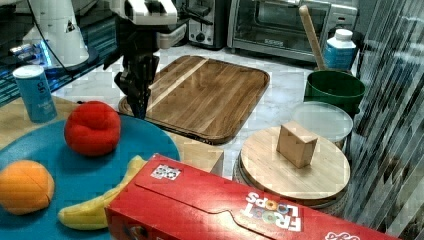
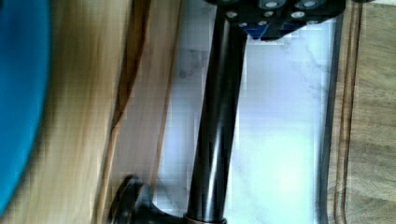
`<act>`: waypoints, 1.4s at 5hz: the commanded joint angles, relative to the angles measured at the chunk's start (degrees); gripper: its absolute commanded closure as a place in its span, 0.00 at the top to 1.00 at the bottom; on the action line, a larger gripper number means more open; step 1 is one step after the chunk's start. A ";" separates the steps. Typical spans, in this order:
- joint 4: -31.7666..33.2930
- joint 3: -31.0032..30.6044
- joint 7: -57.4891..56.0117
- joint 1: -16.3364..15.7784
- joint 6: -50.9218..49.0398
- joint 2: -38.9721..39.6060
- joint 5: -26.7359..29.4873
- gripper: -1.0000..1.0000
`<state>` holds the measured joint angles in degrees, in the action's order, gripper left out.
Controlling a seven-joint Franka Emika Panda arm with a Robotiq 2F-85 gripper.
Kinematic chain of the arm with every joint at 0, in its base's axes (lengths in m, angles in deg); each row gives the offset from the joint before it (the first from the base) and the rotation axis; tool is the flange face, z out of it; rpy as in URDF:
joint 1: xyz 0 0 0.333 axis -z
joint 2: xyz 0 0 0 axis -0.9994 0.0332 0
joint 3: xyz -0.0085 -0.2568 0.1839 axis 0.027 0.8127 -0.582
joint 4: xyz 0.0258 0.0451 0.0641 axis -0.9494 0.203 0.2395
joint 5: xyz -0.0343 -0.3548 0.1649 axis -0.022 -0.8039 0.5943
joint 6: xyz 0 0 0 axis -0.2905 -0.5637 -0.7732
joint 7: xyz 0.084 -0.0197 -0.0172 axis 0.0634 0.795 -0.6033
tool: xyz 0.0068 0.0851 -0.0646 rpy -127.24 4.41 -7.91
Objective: Close the drawer.
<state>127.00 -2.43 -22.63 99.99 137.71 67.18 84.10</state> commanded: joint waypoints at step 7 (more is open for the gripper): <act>-8.86 3.30 -3.45 4.42 6.14 1.00 1.07 0.00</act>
<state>126.78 -2.88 -23.02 100.20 139.56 67.80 85.49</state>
